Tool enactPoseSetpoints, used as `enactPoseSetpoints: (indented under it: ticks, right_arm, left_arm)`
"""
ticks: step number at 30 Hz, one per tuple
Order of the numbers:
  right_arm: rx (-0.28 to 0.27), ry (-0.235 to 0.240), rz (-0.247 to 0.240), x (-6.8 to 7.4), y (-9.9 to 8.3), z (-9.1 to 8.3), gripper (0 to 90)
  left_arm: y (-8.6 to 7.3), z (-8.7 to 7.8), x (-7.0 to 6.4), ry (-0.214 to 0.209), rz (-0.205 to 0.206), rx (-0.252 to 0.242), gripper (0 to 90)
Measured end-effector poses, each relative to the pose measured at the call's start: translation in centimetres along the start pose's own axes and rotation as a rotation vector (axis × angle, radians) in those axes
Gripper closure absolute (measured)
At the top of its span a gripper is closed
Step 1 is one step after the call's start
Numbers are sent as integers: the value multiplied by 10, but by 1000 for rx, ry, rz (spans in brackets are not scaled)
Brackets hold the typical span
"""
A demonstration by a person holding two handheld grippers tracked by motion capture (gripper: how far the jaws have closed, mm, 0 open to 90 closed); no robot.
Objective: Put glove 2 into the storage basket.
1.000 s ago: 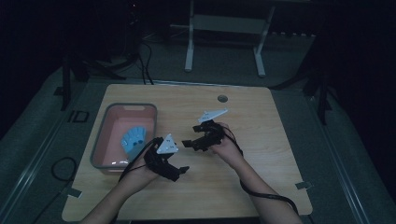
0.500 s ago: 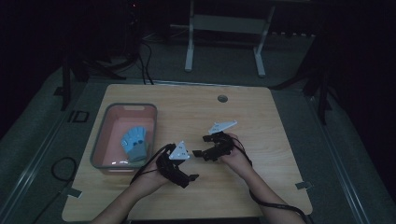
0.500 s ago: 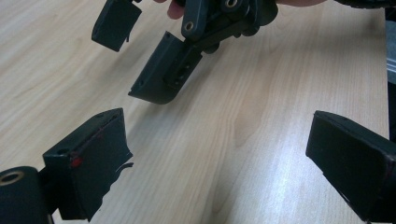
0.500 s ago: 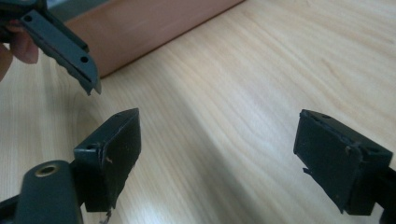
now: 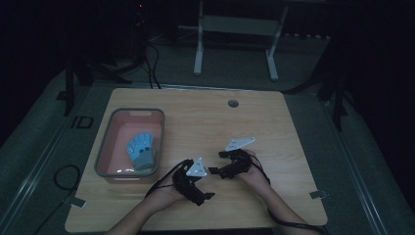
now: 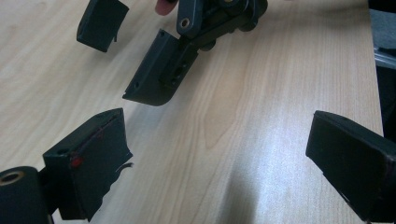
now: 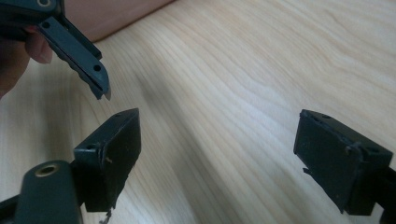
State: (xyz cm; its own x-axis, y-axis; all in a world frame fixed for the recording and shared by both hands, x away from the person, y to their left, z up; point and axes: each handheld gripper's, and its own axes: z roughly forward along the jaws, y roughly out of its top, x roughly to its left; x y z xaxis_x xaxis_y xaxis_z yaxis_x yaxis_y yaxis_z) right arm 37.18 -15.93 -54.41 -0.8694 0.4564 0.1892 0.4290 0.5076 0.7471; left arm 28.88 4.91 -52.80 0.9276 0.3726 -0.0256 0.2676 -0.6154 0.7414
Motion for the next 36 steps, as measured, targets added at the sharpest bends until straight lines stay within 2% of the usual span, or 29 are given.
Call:
enactPoseSetpoints:
  ticks: [4, 9, 13, 22, 29, 36]
  right_arm:
    - [-7, -10, 9, -2, -8, -3, 150]
    - [-17, -23, 26, -5, -17, -10, 150]
    - [-27, -29, 35, -6, -24, -17, 150]
    - [-8, -45, 14, -2, -39, -30, 149]
    - [-39, -56, 15, 2, -49, -40, 149]
    - [-68, -93, 10, 4, -58, -51, 143]
  left_arm:
    - [-3, 6, -1, 5, 24, 12, 59]
    - [-7, 12, -2, -4, 39, -5, 60]
    - [-9, 15, -4, -10, 54, 12, 60]
    - [-17, 20, -8, -17, 81, -4, 59]
    - [-19, 19, -11, -23, 74, -12, 59]
    - [-21, 19, -15, -27, 77, -18, 59]
